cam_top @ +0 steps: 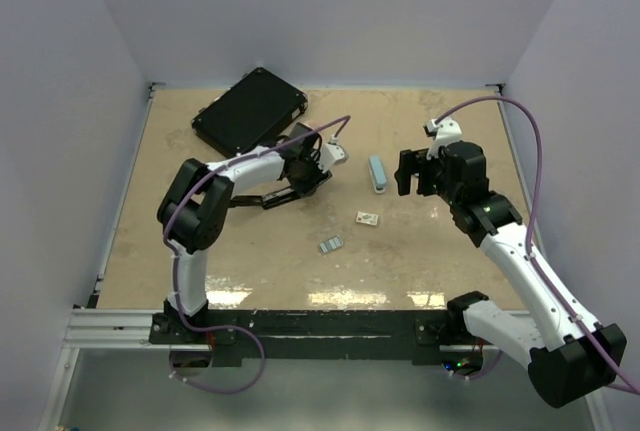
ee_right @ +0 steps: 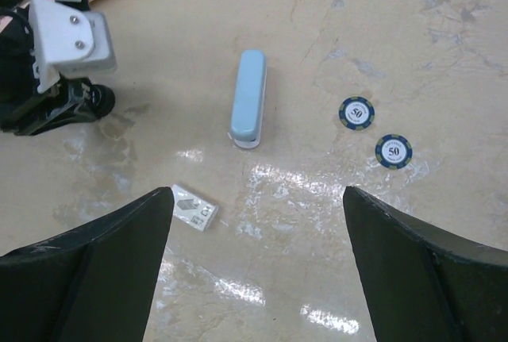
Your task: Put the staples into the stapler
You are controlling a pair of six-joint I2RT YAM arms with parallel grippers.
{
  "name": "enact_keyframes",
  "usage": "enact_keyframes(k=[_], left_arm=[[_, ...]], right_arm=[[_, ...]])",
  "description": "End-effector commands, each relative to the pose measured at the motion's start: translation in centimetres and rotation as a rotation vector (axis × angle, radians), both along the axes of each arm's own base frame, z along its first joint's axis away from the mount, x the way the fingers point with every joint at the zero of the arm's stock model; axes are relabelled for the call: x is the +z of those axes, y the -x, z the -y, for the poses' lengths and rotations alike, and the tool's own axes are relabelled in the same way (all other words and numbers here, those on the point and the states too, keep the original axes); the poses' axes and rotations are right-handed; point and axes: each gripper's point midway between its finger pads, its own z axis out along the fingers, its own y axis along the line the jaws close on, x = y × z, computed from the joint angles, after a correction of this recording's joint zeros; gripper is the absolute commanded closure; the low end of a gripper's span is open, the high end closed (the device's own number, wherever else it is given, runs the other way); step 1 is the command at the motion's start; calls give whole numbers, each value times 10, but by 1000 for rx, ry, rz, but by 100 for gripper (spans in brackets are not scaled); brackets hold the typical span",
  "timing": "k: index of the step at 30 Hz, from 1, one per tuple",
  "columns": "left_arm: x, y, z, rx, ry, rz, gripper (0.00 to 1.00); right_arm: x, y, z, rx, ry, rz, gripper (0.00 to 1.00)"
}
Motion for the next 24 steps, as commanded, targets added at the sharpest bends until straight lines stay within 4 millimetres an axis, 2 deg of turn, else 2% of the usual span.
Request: enact_keyframes(k=[1, 3, 4, 6, 10, 16, 24], left_arm=[[-14, 82, 16, -166, 4, -160, 60], [-15, 98, 18, -203, -8, -171, 60], [-21, 114, 19, -234, -21, -192, 59], [-22, 134, 26, -285, -18, -207, 58], [-32, 169, 23, -353, -51, -251, 56], [-31, 184, 14, -397, -71, -261, 50], [-24, 197, 18, -441, -41, -278, 38]], right_arm=[[7, -1, 1, -12, -17, 46, 8], [7, -1, 1, -12, -19, 48, 8], [5, 0, 1, -12, -20, 43, 8], [4, 1, 1, -11, -23, 44, 8], [2, 2, 0, -6, -29, 43, 8], [2, 2, -1, -2, -29, 38, 9], [-1, 3, -3, 7, -32, 28, 9]])
